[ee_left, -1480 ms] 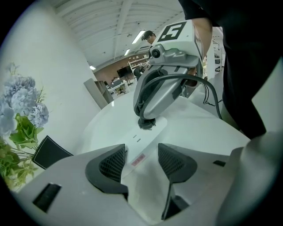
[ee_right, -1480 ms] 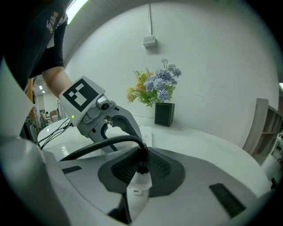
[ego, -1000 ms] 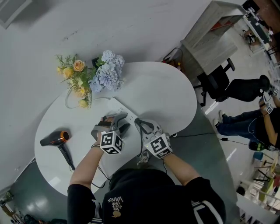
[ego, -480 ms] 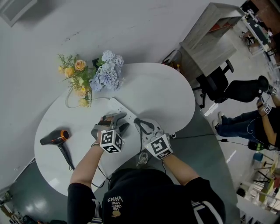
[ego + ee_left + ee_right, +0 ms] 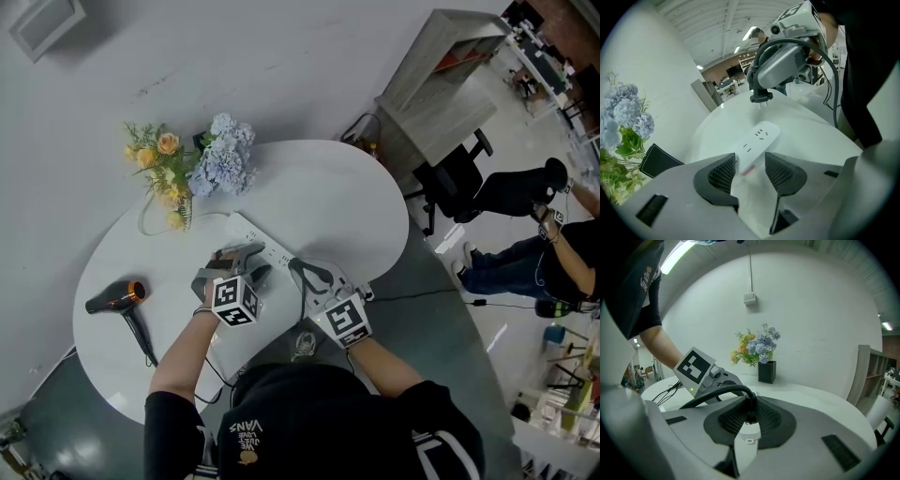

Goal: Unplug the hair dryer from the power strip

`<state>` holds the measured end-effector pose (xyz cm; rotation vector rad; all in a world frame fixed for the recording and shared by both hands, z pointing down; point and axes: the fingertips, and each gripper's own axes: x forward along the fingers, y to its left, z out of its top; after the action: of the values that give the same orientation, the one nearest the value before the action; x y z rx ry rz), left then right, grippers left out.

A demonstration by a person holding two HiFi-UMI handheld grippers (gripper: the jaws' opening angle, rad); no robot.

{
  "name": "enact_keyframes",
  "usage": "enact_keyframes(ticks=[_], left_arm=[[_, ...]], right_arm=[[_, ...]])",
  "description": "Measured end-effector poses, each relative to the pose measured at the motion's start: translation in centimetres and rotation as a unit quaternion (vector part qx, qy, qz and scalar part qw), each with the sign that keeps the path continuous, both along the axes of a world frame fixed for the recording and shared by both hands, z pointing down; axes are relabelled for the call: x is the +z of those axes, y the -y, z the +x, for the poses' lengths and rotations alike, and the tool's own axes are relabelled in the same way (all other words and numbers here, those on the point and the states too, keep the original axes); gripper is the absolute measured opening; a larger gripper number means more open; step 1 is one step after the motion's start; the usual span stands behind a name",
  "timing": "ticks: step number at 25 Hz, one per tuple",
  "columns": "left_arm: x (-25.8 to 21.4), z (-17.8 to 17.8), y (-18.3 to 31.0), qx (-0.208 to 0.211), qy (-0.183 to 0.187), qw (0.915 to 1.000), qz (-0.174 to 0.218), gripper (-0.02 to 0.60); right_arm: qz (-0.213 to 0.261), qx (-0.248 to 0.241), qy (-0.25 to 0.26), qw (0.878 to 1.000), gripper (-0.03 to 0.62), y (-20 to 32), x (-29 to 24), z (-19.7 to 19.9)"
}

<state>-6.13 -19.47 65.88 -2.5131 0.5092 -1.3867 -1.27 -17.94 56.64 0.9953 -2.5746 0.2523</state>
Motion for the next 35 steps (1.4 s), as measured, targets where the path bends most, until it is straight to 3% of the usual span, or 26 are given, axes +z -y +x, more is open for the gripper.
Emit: enact_keyframes(ticks=[5,9,18,35], left_arm=[[-2.5,0.4,-0.4,-0.031,-0.048,0.9981,0.022,0.216],[-4.9,0.2,-1.0,-0.075,-0.099,0.9913,0.045,0.203],[-9.8,-1.2,-4.0,-0.183,-0.199,0.9591,0.083,0.11],[-14.7,-2.3,-12.8,-0.281,-0.286,0.909,0.115,0.041]], right_arm=[[0.006,0.009,0.01,1.0,0.072,-0.9,-1.1,0.8],[0.011,0.017,0.023,1.0,0.072,-1.7,-2.0,1.4],[0.026,0.018,0.034,0.999,0.072,-4.3,-4.0,2.6],[0.045,0.023,0.048,0.998,0.072,-11.2,-7.1,5.5]])
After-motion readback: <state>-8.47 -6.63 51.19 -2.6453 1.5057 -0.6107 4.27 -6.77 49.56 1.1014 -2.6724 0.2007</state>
